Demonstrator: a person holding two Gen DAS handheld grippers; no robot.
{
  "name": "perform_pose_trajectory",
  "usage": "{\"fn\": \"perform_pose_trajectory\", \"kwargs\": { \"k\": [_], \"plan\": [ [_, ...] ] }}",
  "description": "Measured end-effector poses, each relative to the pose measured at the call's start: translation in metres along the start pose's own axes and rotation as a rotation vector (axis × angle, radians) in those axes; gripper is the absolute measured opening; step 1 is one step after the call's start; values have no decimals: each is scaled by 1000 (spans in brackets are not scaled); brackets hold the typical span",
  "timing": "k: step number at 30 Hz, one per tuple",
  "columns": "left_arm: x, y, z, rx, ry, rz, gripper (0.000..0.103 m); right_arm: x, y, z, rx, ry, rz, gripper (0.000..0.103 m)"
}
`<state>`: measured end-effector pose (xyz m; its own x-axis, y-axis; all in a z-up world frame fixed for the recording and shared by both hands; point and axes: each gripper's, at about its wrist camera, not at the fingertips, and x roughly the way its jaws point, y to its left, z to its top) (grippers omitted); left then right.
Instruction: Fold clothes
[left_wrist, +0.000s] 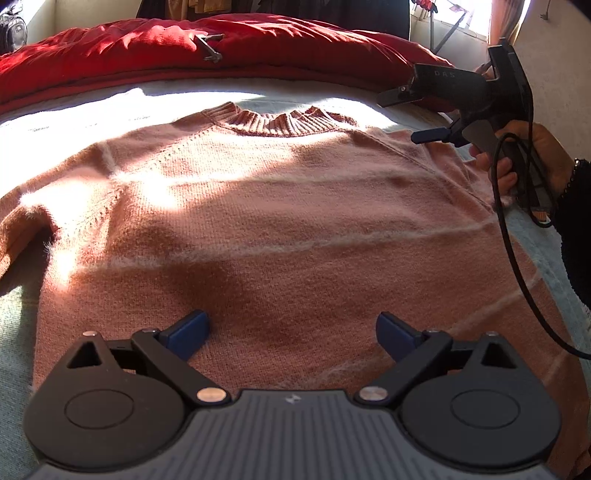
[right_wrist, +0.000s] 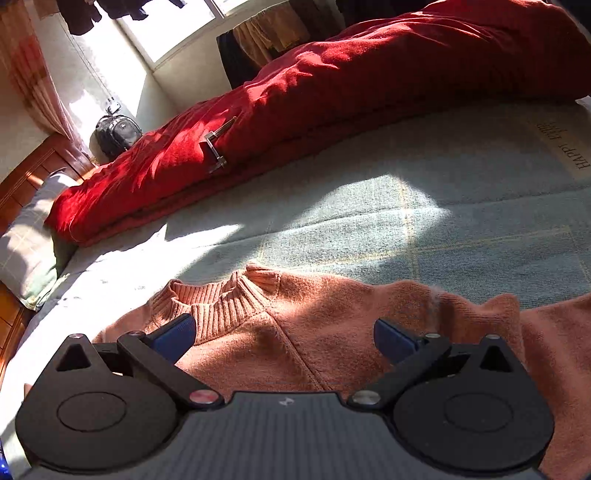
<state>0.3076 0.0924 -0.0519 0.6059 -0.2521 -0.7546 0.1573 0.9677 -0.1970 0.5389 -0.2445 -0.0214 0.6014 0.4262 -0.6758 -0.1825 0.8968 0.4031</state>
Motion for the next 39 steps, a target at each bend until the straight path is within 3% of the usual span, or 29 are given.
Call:
{"fn": "perform_pose_trajectory", "kwargs": {
  "k": [3,6,12,17,19,22,27,32,35,39],
  "plan": [
    [0,0,-1,6,-1,-1,98,32,22,-18,-145,58,-116,103],
    [-2,2,-1,-5,-4,-11,98,54,40,-31,-260,32,-257,103],
    [-3,6,0,-30,-20,-30,99,69,46,-15,-196,81,-332,103],
    [-5,7,-1,-34,-27,-37,99,65,57,4,-224,71,-311,103],
    [-5,8,-1,-37,-31,-42,99,52,63,8,-172,25,-226,103],
    [-5,9,-1,-37,-33,-51,100,61,72,3,-165,53,-91,103],
    [-7,12,-1,-44,-41,-66,100,104,76,2,-246,41,-183,103],
    [-7,12,-2,-46,-46,-76,101,120,72,26,-229,52,-197,103],
    [-8,14,-2,-50,-51,-83,101,102,73,34,-180,86,-168,103],
    [-7,14,-2,-46,-52,-83,101,46,79,19,-205,98,-57,103]
  ]
}}
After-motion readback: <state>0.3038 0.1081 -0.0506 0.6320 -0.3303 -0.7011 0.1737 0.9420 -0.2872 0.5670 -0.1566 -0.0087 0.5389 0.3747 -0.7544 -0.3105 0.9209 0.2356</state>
